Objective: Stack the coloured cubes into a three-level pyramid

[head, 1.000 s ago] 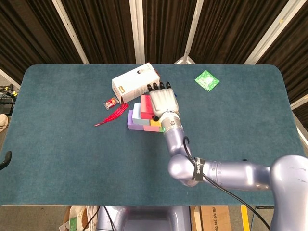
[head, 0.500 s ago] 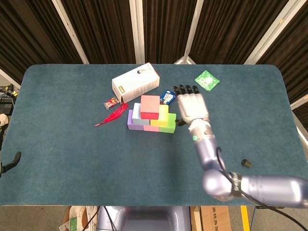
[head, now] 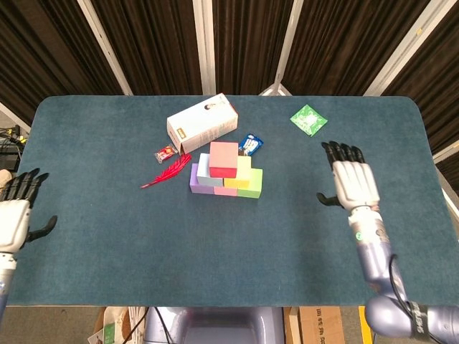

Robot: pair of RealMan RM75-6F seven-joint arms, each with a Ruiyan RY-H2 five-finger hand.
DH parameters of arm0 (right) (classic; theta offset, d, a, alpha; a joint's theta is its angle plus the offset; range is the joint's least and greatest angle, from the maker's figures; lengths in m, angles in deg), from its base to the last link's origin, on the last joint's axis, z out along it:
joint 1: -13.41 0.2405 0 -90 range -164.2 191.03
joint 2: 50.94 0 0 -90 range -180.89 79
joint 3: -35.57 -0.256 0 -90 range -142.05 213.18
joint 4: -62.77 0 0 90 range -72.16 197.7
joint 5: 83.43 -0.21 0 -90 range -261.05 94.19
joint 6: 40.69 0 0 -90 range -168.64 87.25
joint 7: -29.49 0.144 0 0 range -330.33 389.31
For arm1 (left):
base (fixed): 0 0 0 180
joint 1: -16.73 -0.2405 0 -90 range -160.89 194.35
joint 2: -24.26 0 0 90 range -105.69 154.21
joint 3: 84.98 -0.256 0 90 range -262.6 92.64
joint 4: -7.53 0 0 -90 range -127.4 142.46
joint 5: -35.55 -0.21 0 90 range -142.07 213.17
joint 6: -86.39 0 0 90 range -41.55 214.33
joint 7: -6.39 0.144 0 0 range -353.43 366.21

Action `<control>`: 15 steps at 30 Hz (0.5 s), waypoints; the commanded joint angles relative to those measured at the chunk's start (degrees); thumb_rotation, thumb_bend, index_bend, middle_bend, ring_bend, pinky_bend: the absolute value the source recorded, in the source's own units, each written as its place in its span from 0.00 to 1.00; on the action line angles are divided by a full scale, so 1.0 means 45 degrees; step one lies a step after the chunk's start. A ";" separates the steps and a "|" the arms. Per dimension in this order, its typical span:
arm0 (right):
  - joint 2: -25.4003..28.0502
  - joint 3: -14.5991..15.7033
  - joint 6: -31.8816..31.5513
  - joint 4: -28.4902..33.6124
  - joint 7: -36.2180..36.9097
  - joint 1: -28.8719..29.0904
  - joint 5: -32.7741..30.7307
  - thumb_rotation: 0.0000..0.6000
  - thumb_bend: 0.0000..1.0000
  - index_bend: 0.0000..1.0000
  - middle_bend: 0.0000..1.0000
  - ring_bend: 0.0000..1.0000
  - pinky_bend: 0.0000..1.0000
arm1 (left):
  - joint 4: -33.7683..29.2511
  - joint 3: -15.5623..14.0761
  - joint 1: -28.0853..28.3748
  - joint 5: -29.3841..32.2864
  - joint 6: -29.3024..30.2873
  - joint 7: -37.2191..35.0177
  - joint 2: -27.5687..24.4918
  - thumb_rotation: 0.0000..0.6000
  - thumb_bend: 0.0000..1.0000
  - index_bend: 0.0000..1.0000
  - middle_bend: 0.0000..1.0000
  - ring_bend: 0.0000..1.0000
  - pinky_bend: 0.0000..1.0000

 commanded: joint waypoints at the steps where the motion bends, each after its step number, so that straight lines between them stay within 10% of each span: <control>1: -0.0022 0.0765 -0.0352 -0.0169 0.0676 -0.0942 0.1272 1.00 0.26 0.00 0.08 0.00 0.00 | -0.0500 0.0295 0.1010 0.0566 -0.1435 0.0402 -0.0408 1.00 0.40 0.12 0.01 0.00 0.00; 15: -0.0731 0.1357 -0.0642 -0.0958 0.0937 -0.2220 0.2637 1.00 0.26 0.00 0.08 0.00 0.00 | -0.1471 0.1186 0.4897 0.6274 -0.4892 0.3790 -0.0226 1.00 0.40 0.16 0.01 0.00 0.00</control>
